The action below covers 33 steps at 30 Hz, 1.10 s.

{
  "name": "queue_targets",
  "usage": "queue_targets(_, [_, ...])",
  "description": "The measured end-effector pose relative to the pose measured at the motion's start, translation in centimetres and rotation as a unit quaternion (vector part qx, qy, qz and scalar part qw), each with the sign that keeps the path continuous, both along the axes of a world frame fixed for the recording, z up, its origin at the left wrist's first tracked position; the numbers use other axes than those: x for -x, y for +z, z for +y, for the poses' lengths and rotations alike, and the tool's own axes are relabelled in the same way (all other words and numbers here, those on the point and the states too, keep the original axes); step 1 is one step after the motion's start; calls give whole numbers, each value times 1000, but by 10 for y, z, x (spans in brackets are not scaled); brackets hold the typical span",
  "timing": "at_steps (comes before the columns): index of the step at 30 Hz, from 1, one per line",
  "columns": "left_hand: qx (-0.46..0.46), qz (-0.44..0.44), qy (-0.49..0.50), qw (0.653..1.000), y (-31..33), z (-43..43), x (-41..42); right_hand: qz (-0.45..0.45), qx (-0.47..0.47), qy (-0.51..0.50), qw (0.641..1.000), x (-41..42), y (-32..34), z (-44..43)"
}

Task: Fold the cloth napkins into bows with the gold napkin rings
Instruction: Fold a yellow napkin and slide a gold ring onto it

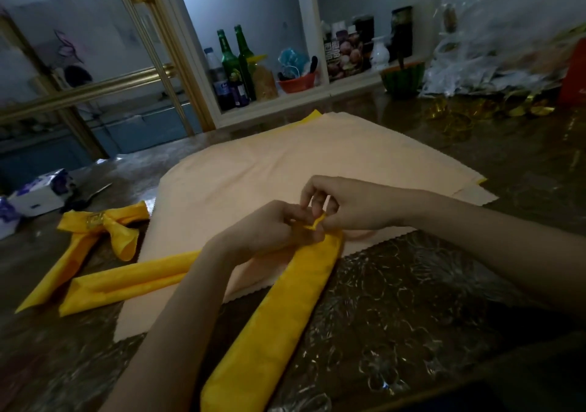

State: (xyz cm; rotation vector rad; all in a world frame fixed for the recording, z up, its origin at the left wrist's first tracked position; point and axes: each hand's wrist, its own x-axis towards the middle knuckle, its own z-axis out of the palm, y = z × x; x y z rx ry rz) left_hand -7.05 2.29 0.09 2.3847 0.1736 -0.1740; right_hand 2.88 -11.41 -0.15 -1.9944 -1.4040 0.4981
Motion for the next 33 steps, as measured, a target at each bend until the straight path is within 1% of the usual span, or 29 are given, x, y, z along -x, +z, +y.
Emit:
queue_targets(2, [40,-35,31,998,3,8,2,-27,6,8,1000,-5,-2,2])
queue_targets(4, [77,-58,55,994,5,16,4,-87,35,26,995,-7,-4,7])
queue_targets(5, [62,-62,58,994,7,18,5,-114,51,39,991,-8,-5,8])
queue_targets(6, [17,-55,64,996,7,22,6,-133,69,59,987,-9,-6,10])
queue_targets(8, [-111,-4,67,992,7,30,8,-150,92,88,981,-10,-6,11])
queue_targets(9, [-160,23,69,984,7,34,8,-147,96,96,980,-11,-6,10])
queue_targets(10, [-188,42,76,978,9,38,9,-146,96,105,979,-12,-6,9])
queue_targets(13, [-205,88,98,970,11,46,14,-162,93,112,976,-13,-8,10])
queue_targets(15, [-211,115,117,964,15,52,17,-211,91,100,968,-18,-10,14])
queue_targets(17, [-238,127,142,952,18,57,20,-251,75,76,962,-28,-9,18])
queue_targets(18, [-255,121,155,947,17,59,20,-255,66,63,963,-33,-10,19])
queue_targets(21, [-290,66,183,937,9,57,12,-246,41,40,967,-44,-14,17])
queue_targets(23, [-305,58,196,930,5,53,9,-228,17,32,973,-40,-20,14])
queue_targets(26, [-321,89,209,920,3,53,8,-208,-34,19,977,-30,-27,10])
queue_targets(29, [-323,98,215,917,0,49,1,-213,-49,12,976,-31,-32,11])
queue_targets(31, [-339,101,200,914,5,41,-9,-196,-57,-4,979,-31,-33,8])
queue_targets(32, [-346,122,187,911,13,38,-15,-195,-59,-5,979,-31,-29,6])
queue_targets(33, [-338,165,174,910,18,39,-22,-187,-64,-4,980,-30,-32,6])
